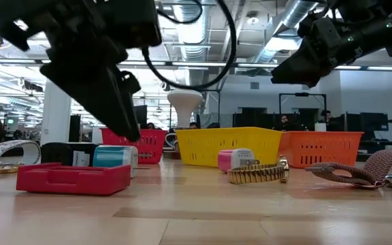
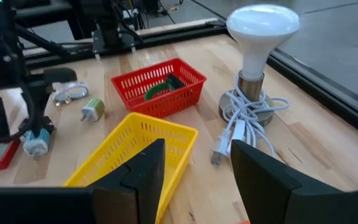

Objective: Pick & Place Office items
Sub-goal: Put the blue charger adapter into the yellow basket

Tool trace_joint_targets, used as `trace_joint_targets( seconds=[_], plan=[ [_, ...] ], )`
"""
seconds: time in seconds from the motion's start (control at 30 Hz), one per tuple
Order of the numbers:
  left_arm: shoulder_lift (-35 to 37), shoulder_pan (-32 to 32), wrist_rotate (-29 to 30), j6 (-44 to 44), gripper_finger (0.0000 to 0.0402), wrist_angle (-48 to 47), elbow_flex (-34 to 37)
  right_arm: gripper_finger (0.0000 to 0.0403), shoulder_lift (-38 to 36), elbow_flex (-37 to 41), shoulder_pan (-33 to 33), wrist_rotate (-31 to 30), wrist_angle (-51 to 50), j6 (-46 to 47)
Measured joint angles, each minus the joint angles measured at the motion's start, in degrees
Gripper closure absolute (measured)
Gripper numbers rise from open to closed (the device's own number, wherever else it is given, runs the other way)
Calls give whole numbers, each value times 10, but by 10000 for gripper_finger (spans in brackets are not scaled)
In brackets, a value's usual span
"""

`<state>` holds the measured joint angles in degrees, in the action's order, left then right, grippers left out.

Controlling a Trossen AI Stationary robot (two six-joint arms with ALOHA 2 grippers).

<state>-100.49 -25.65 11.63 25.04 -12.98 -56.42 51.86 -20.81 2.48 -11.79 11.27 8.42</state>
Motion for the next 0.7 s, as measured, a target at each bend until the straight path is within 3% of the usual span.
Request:
trace_joint_targets(
  seconds=[0.5, 0.7],
  plan=[
    [-33, 1, 9, 9, 224, -5, 0, 228, 0, 0, 0, 0, -5, 0],
    [-33, 1, -20, 8, 235, -6, 0, 228, 0, 0, 0, 0, -5, 0]
  ],
)
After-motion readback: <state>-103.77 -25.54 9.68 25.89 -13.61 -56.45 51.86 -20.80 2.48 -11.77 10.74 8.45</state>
